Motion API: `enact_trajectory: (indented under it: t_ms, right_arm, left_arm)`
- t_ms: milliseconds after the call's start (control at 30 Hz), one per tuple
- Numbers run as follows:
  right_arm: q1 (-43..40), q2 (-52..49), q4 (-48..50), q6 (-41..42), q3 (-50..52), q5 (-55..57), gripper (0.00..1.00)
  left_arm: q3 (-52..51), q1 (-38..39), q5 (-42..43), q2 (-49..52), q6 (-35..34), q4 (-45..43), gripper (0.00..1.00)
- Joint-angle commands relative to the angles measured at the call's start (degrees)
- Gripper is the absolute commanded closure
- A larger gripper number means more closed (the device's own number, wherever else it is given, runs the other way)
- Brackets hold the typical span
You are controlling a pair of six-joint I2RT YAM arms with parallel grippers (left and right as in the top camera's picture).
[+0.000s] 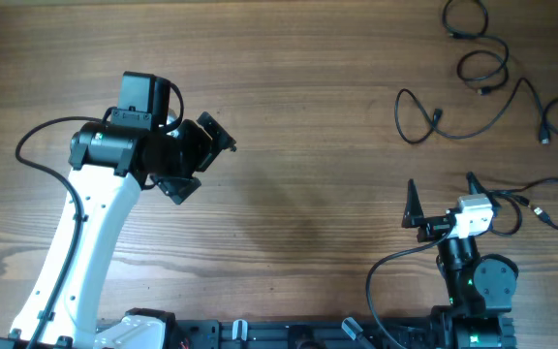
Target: Untangle cables
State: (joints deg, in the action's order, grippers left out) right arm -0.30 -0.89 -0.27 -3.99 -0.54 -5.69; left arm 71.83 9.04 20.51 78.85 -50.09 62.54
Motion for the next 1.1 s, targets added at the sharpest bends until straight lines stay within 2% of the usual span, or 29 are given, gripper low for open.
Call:
enact_trajectory:
  t_ms: [0,100,167,267,333,433,700,800,933,1067]
  right_arm:
    - [0.3,0.6,0.3,-0.5,0.2,0.8,0.0]
    - [0.3,0.6,0.3,-0.5,0.2,0.8,0.0]
    - [0.3,0.6,0.3,-0.5,0.2,0.8,0.0]
    - [0.3,0.6,0.3,-0.5,0.2,0.8,0.0]
    - [0.3,0.6,0.3,-0.5,0.2,0.8,0.0]
    - [0.3,0.6,0.3,-0.5,0.2,0.8,0.0]
    - [0.3,0.6,0.3,-0.5,0.2,0.8,0.0]
    - [0.3,0.6,0.3,-0.5,0.2,0.8,0.0]
    - [0.3,0.6,0.3,-0.5,0.2,0.8,0.0]
    - [0.3,0.6,0.3,-0.5,0.2,0.8,0.0]
  left_arm:
    - [0.4,0.1,-4.0,-0.1,0.4,-0.1,0.0]
    - [0.4,0.2,-8.2,-0.1,2.0,2.7,0.0]
    - [0.4,0.2,-8.2,-0.1,10.5,2.4,0.0]
    - [0.4,0.2,-8.2,-0.1,17.3,2.4,0.0]
    - [0.4,0.2,-8.2,-0.1,26.2,2.1,0.0]
    - [0.4,0.2,-8.2,-0.1,36.5,-2.4,0.0]
    - [0.2,0.2,-8.2,-0.1,36.5,-3.0,0.0]
    - [-2.9,0.2,-8.2,-0.5,38.0,-5.0,0.0]
    - [-11.8,0.2,-8.2,-3.7,38.1,-15.5,0.0]
    - [-15.8,0.1,-9.1,-8.5,38.1,-15.9,0.0]
